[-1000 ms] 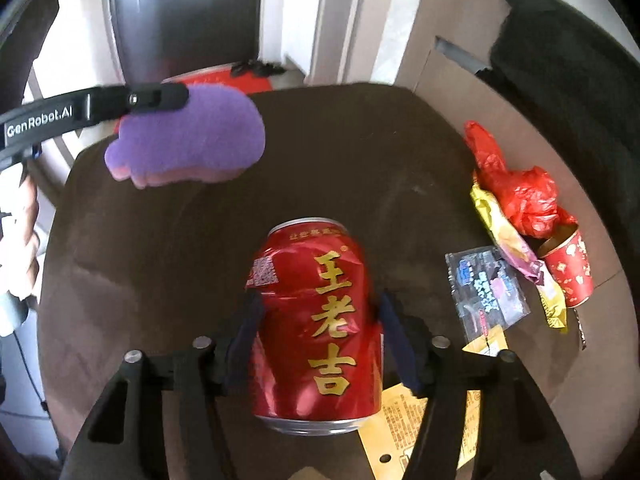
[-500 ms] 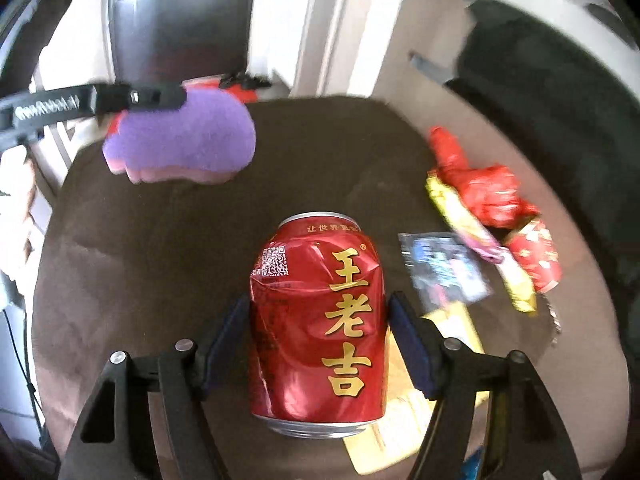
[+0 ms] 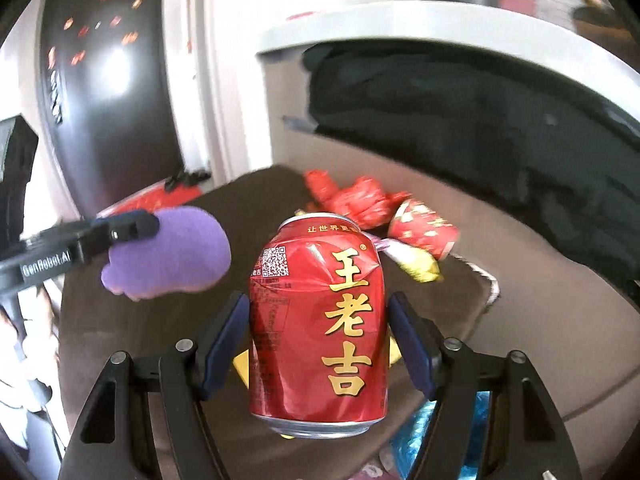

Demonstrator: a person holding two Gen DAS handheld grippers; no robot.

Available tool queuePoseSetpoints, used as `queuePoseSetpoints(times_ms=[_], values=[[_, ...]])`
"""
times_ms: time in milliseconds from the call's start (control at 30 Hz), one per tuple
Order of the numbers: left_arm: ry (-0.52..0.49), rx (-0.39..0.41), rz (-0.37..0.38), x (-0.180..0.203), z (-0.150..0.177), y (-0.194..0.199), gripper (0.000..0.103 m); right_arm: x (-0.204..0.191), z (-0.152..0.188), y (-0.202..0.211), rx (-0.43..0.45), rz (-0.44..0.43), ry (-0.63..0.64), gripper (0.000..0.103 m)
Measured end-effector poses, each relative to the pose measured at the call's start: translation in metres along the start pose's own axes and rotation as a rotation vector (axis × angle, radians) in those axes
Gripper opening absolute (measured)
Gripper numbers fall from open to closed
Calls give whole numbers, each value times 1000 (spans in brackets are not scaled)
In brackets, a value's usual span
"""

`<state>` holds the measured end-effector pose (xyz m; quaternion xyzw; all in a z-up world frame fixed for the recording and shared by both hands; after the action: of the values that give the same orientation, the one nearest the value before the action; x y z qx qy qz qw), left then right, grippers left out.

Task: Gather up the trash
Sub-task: 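Carry the sponge and red can over the blue bin and open both tools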

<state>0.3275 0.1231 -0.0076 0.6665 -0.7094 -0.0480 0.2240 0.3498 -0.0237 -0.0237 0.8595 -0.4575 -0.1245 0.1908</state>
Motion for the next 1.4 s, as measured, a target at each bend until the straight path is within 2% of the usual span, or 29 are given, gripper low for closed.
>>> queuePoseSetpoints(times_ms=[167,267,333,400,500,633,833,967,1100,1167,1233,1400], values=[[-43,9,136,88,-13,-21,20,59,-18,50,90,89,-63,67],[-68,-18,211,144,-3,-42,21,114,-20,88,125,201,-98,68],[-64,-68,256,176,13,-59,21,143,-10,102,112,246,-116,68],[-40,-154,301,205,40,-83,21,176,8,111,92,300,-154,68],[-41,-247,309,229,78,-109,21,208,39,112,59,349,-193,68],[-72,-338,276,245,127,-145,21,242,92,96,3,373,-279,68],[-63,-429,239,246,173,-184,21,271,153,60,-81,402,-387,68],[-54,-486,255,246,193,-201,21,281,190,40,-143,414,-437,68],[-93,-528,251,246,206,-212,23,290,215,28,-184,399,-509,68],[-123,-532,243,249,209,-217,42,294,227,20,-208,381,-557,69],[-119,-540,264,253,210,-220,49,297,233,15,-222,376,-584,69],[-90,-519,274,254,199,-218,49,302,246,11,-248,387,-604,70]])
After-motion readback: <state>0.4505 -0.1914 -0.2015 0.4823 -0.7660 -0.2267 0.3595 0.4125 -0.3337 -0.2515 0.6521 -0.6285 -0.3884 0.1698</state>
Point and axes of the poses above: each gripper's, at about its wrist camera, not at the fingertips, and y roughly against the way its jaws point, x to its right, z to its underside, the point moved 10 cm from there along -y, roughly the way its jaws point, and after that the axes turned 12 degrees about x, right-handed, at the moved point
